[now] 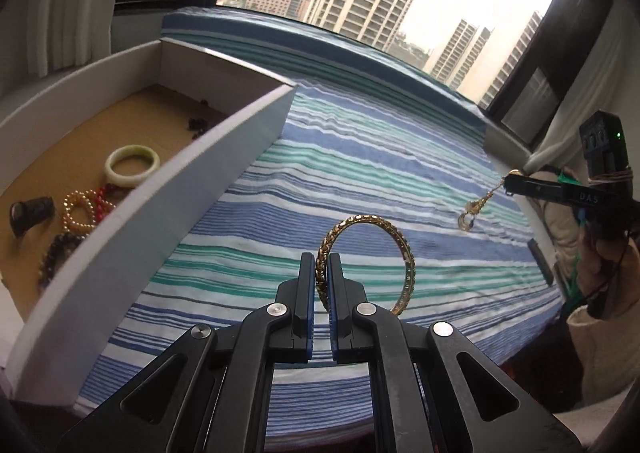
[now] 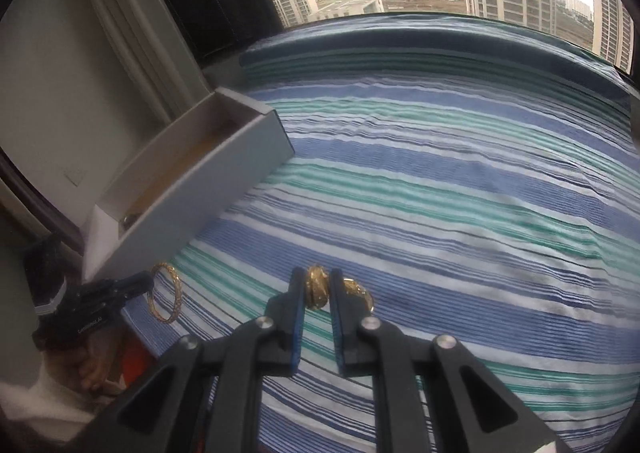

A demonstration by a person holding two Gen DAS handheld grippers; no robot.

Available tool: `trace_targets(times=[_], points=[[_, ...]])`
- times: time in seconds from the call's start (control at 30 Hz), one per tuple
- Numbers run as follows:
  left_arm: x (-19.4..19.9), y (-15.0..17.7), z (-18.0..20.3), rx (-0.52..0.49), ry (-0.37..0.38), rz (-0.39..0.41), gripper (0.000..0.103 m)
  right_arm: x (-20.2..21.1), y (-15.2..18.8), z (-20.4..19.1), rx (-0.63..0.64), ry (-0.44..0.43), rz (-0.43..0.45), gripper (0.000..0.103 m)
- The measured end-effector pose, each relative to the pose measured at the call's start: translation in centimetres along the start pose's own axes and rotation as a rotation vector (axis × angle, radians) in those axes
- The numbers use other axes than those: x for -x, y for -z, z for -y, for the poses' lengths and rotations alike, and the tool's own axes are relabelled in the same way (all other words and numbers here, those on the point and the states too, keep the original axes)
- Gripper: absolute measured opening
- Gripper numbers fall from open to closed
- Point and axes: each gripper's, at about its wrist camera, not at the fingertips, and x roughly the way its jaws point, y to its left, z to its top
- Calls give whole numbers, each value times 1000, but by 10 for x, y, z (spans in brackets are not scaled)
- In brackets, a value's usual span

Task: Organize jewelry
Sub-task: 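Carry the gold bracelet and earrings into the white box and open both tools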

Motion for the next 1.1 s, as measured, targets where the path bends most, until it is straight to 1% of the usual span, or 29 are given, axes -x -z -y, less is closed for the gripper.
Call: trace_targets(times=[0.1,0.23,0.3,0.37,0.4,0.47,0.6,0.67,0.73,0.77,0.83,0.87,0.9,0.93,0.97,1.0,1.03,1.07,1.1], points=[[43,-26,-25,45,-18,59,4,5,-30,-36,62,-61,34,12],[91,-60,-72,107,-70,111,4,3,-75,-91,136,-172,75,12],[104,-75,-97,129,-125,121,4,-5,-97,-122,181,-217,91,12],[105,-90,-120,143,-189,124,4,-19,-117,-153,221,-249,96,12],[102,-97,-133,158,-210,117,4,-29,-126,-167,236,-268,89,12],[91,-107,-156,188,-229,99,4,-55,-143,-194,251,-298,69,12],[48,-121,-193,221,-289,51,4,-123,-162,-237,292,-290,-6,12],[24,-126,-208,235,-316,32,4,-159,-163,-252,324,-253,-37,12],[3,-128,-222,253,-345,16,4,-195,-159,-262,366,-196,-73,12],[-5,-128,-229,266,-350,8,4,-212,-156,-264,377,-165,-92,12],[-23,-127,-237,277,-354,-14,5,-244,-150,-263,378,-137,-155,12],[-29,-125,-239,276,-359,-24,5,-255,-147,-262,379,-120,-176,15],[-32,-122,-240,277,-370,-30,6,-265,-145,-261,381,-107,-188,15],[-35,-119,-241,279,-382,-34,11,-270,-143,-258,382,-99,-200,15],[-35,-116,-240,280,-389,-37,17,-273,-143,-256,377,-99,-204,26],[-33,-113,-239,277,-397,-34,36,-274,-142,-255,365,-101,-193,35],[-27,-110,-235,266,-413,-21,58,-268,-143,-252,351,-106,-172,55],[-20,-109,-229,243,-443,5,66,-260,-143,-250,346,-105,-145,63],[-11,-107,-222,212,-482,38,74,-251,-144,-251,352,-102,-118,68]])
